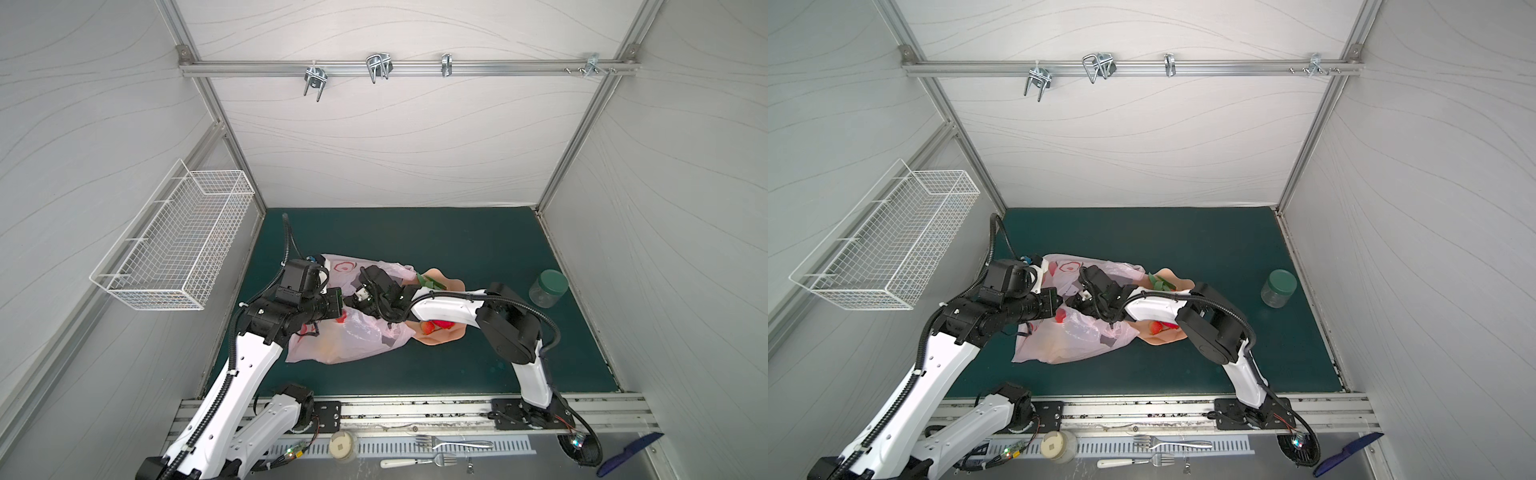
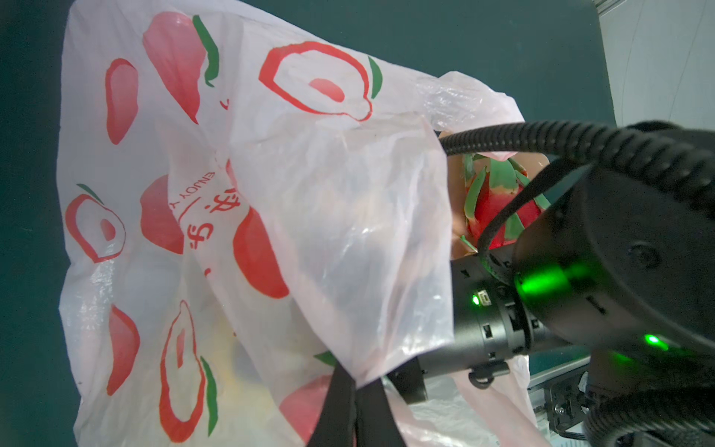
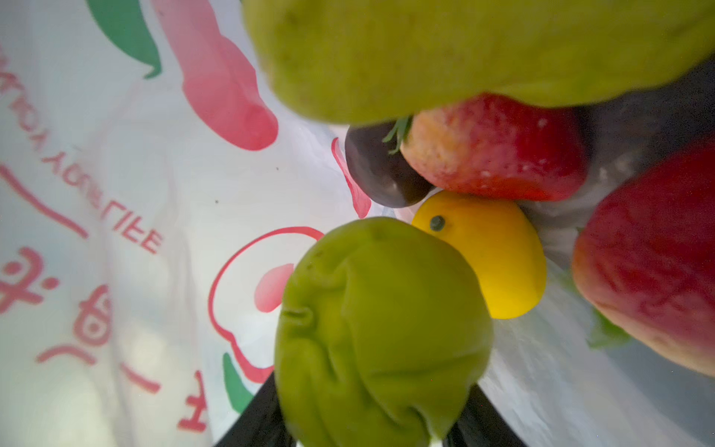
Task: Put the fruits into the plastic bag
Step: 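Open the right gripper to release the green apple inside the bag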
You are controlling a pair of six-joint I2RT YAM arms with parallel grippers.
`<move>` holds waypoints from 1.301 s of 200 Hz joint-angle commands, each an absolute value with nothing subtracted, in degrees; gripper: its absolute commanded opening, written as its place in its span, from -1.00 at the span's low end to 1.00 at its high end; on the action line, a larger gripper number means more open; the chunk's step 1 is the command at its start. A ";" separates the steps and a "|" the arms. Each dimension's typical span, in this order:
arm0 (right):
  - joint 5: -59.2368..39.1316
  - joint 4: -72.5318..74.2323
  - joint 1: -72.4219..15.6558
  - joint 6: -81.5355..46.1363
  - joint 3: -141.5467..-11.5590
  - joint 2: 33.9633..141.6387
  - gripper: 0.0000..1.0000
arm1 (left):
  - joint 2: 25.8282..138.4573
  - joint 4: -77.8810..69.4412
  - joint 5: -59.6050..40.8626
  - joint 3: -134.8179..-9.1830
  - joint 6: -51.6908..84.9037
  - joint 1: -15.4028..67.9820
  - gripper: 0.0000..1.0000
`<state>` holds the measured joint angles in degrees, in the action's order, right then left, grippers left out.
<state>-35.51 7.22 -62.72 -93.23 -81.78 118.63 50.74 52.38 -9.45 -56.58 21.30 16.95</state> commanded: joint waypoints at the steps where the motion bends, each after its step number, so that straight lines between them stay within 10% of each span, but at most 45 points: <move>1: -38.09 5.13 -63.37 -93.90 -83.95 120.49 0.28 | 50.63 50.40 -9.34 -59.10 21.54 17.05 -1.00; 43: -39.14 3.41 -63.11 -89.56 -84.89 119.45 0.75 | 50.10 50.77 -8.99 -58.97 21.45 17.05 -1.00; 260: -37.97 -5.06 -61.09 -80.84 -82.79 112.51 0.98 | 47.55 52.51 -6.72 -57.73 22.48 17.05 -1.00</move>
<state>-38.20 -0.73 -61.49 -82.81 -82.48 116.27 48.64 52.47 -8.08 -56.58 21.74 16.95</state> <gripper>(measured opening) 0.987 0.047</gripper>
